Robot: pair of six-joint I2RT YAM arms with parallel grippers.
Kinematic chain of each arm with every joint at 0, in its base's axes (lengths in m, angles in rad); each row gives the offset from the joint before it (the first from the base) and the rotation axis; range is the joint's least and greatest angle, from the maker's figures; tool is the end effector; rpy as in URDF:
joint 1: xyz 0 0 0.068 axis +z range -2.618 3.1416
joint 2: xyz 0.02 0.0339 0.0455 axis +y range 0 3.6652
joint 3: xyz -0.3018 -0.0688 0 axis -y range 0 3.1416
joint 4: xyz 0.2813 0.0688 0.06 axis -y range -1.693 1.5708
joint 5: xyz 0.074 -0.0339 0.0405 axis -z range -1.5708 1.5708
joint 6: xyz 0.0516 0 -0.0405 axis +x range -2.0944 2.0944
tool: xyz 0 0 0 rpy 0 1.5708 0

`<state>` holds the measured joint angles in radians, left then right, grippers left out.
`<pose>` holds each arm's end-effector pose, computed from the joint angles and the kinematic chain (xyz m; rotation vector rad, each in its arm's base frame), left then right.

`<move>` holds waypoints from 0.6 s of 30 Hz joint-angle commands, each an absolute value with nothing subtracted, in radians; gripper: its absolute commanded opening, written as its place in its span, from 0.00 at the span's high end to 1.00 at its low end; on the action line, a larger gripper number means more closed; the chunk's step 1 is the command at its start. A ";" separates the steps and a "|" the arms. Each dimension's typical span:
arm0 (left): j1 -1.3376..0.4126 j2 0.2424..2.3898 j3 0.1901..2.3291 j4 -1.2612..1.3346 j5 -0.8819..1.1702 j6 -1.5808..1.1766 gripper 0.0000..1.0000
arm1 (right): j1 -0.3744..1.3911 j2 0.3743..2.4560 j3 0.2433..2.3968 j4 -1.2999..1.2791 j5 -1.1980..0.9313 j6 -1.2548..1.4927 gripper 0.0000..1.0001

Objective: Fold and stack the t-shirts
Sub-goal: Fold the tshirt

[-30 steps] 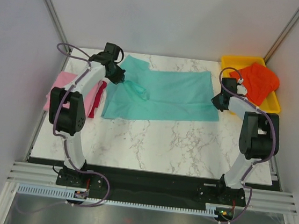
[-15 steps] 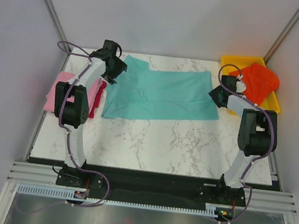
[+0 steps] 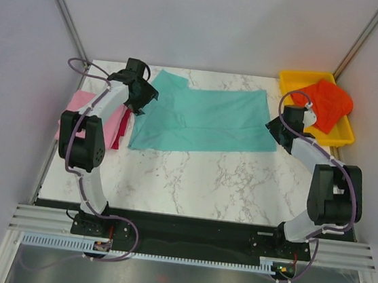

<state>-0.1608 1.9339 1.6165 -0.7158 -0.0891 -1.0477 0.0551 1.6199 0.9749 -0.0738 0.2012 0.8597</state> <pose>0.4720 -0.0719 0.2571 -1.1586 2.3638 -0.3154 0.3894 0.0111 0.2117 0.9898 2.0591 0.2507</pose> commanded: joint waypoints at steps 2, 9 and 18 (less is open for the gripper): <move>-0.176 1.775 1.496 -0.686 -0.052 -1.002 0.24 | 0.055 1.514 0.853 -0.008 0.187 0.842 0.47; -0.199 1.632 1.218 -0.595 -0.003 -1.051 0.30 | 0.038 1.488 0.750 0.066 0.158 0.851 0.49; -0.209 1.556 1.037 -0.451 0.054 -1.029 0.30 | 0.023 1.545 0.724 0.104 0.158 0.871 0.47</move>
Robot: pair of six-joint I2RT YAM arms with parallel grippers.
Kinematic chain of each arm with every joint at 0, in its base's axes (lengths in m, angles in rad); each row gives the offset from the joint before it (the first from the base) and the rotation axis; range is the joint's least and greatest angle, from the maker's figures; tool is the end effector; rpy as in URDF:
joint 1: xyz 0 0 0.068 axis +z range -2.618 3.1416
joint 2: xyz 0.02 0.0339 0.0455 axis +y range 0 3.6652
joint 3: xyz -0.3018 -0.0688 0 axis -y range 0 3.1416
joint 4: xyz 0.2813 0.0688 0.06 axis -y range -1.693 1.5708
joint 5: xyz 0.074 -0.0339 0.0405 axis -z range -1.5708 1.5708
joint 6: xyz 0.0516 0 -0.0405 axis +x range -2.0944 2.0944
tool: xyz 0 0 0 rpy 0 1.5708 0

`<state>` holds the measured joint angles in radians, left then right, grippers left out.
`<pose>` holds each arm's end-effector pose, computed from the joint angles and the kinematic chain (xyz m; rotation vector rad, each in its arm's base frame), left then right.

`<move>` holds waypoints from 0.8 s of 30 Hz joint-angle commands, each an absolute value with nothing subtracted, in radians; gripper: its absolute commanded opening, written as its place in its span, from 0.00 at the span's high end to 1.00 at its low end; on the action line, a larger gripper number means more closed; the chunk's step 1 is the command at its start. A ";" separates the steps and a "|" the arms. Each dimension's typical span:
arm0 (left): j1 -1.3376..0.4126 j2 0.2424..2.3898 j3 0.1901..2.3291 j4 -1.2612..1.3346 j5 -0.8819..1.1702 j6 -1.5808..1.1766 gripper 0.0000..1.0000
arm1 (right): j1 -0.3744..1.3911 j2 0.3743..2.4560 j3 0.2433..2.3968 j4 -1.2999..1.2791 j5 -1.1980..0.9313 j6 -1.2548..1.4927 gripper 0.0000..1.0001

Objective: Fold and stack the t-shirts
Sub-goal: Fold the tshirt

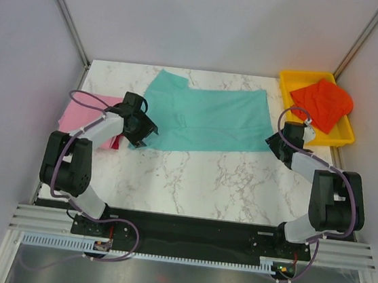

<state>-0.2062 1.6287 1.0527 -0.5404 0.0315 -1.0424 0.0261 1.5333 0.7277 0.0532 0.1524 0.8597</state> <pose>0.3532 -0.0755 0.1991 -1.1123 2.5284 -0.4086 0.3382 0.0010 0.1683 1.0124 2.0964 0.2719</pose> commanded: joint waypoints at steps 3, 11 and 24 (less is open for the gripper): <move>-0.209 1.517 0.983 -0.416 0.049 -1.014 0.30 | 0.021 1.536 0.706 0.104 0.166 0.885 0.47; -0.203 1.476 0.842 -0.299 0.031 -0.976 0.31 | 0.021 1.503 0.669 0.091 0.192 0.903 0.48; -0.181 1.430 0.805 -0.255 0.028 -0.971 0.32 | 0.008 1.608 0.727 0.066 0.224 0.927 0.69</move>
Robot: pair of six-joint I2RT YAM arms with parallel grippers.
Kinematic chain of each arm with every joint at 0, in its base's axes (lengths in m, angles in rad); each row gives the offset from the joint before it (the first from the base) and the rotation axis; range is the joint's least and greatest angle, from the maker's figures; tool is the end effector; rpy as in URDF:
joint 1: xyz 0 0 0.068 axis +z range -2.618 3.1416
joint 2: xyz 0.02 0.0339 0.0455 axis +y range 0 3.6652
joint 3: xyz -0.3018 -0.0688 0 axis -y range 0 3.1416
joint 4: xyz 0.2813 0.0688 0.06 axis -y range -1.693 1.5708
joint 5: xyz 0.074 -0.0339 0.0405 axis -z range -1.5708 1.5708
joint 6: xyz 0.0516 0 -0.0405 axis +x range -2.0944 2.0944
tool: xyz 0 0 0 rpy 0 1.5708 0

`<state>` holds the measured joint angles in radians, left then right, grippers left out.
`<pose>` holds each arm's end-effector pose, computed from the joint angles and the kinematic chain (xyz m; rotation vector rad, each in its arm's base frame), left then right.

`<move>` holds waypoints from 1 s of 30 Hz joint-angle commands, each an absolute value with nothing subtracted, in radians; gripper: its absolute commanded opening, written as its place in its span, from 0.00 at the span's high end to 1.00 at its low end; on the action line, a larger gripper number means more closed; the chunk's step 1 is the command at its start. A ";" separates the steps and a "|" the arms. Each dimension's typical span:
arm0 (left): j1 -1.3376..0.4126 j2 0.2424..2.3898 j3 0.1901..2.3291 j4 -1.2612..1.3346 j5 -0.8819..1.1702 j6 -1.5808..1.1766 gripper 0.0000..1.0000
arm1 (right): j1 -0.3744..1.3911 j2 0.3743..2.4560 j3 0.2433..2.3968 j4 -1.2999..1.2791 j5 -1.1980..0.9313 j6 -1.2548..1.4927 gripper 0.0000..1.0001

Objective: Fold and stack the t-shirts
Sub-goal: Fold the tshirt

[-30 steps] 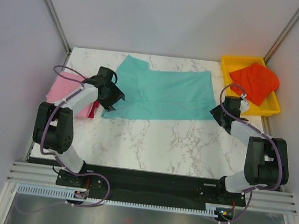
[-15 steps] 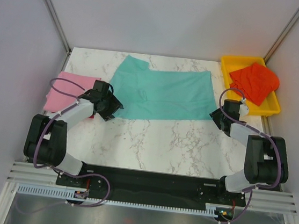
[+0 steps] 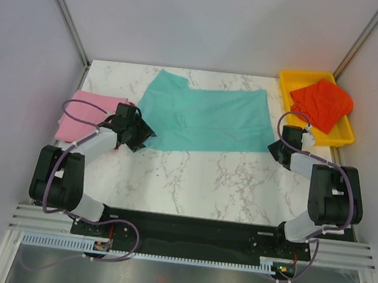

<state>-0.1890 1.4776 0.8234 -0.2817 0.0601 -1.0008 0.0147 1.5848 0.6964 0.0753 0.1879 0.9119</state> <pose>0.3197 -0.0643 0.1894 -1.0013 2.3949 -0.5426 0.3340 -0.0047 0.1442 1.1104 2.1014 0.2223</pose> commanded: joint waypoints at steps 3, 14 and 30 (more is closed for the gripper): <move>-0.181 1.396 0.784 -0.259 -0.018 -0.991 0.33 | 0.008 1.588 0.726 0.048 0.242 0.928 0.86; -0.181 1.338 0.706 -0.265 -0.106 -1.066 0.36 | -0.024 1.479 0.667 0.025 0.265 0.950 1.00; -0.181 1.494 0.727 -0.222 -0.147 -1.120 0.55 | -0.034 1.431 0.640 0.025 0.250 0.945 1.00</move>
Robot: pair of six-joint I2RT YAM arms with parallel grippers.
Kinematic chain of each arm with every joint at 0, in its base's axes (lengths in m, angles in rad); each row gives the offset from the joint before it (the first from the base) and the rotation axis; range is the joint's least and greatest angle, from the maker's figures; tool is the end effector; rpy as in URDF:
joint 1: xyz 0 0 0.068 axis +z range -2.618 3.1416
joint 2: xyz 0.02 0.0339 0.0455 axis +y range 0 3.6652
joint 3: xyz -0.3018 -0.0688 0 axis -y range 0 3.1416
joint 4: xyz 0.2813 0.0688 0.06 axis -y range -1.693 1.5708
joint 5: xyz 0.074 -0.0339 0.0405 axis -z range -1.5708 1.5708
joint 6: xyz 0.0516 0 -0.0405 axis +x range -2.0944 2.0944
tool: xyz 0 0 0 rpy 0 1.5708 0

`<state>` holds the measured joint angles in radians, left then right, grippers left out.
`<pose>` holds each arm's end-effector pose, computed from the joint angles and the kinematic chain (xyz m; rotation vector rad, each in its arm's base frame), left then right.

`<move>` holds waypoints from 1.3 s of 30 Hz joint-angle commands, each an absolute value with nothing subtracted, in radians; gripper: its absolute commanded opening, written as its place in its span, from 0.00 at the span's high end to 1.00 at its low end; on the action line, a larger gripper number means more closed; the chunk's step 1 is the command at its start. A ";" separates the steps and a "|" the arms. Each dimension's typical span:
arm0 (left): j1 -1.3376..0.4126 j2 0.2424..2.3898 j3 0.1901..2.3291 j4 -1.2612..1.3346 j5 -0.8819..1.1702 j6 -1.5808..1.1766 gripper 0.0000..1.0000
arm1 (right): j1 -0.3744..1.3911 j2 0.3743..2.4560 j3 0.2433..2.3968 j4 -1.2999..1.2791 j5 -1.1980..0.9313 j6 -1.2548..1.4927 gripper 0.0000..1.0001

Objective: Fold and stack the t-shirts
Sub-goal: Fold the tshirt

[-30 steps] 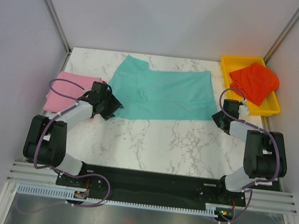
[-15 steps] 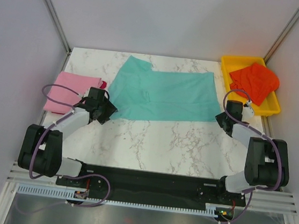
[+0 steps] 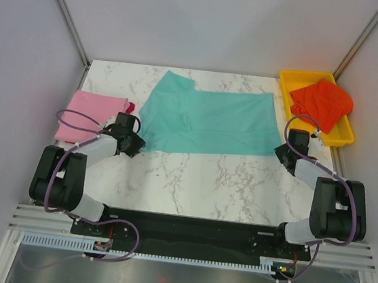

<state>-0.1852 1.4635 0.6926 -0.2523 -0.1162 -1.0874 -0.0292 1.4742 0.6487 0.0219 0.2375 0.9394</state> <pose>0.2925 -0.0487 0.1537 -1.1791 2.3361 -0.3142 0.3114 -0.0212 0.1585 1.1938 2.0262 0.1650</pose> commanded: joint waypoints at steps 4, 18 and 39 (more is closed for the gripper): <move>-0.181 1.490 0.729 -0.224 -0.163 -1.120 0.96 | -0.034 1.410 0.630 0.022 0.256 0.943 1.00; -0.183 1.295 0.574 -0.302 -0.167 -1.129 0.98 | -0.032 1.235 0.526 -0.135 0.244 0.920 1.00; -0.184 0.703 0.471 -0.704 -0.089 -1.143 0.21 | -0.032 0.652 0.374 -0.524 0.225 0.894 0.52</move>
<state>-0.1856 0.7349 0.4477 -0.5983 -0.1040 -1.1263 -0.0303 0.7101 0.3592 -0.4389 0.2119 0.9100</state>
